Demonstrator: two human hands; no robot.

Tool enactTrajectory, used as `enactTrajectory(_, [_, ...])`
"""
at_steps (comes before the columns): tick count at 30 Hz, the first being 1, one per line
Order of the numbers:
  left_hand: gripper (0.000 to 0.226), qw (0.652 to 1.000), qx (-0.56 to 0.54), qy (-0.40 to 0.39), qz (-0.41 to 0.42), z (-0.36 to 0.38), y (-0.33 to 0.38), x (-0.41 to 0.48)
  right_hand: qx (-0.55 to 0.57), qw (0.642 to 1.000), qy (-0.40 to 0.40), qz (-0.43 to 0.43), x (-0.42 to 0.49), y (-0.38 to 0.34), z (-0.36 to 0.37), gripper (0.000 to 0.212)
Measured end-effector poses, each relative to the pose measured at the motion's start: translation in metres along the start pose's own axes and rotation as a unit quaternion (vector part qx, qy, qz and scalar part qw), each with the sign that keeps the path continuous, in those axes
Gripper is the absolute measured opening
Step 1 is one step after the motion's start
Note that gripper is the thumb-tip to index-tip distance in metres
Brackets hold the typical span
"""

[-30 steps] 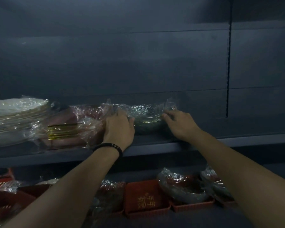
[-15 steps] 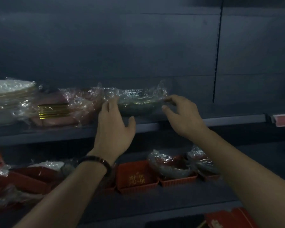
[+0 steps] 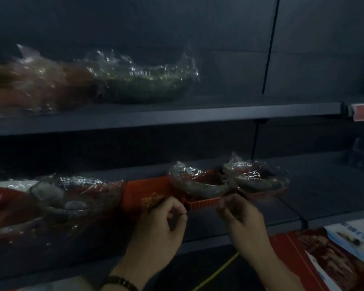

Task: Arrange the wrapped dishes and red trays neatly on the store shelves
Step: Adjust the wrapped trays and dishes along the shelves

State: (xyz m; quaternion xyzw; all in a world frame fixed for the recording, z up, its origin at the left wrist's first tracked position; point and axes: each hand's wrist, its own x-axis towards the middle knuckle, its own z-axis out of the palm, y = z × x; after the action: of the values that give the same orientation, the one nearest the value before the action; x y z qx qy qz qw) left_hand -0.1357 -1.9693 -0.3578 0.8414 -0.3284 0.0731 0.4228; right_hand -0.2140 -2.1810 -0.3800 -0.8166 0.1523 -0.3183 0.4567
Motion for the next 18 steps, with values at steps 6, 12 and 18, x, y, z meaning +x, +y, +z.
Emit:
enactTrajectory(6, [0.016,0.997,-0.032,-0.05,-0.057,0.037,-0.035,0.027,0.014,1.0,-0.001,0.011,0.021,0.032,0.019,0.049])
enactTrajectory(12, [0.019,0.991,-0.093,-0.01,-0.1,0.057,-0.052,0.043,-0.034,0.999,0.009,0.035,0.05,0.054,0.034,0.072])
enactTrajectory(18, [0.024,0.988,-0.116,0.018,-0.105,0.067,-0.063,0.054,-0.065,0.997,0.032,0.02,0.065,0.068,0.047,0.054])
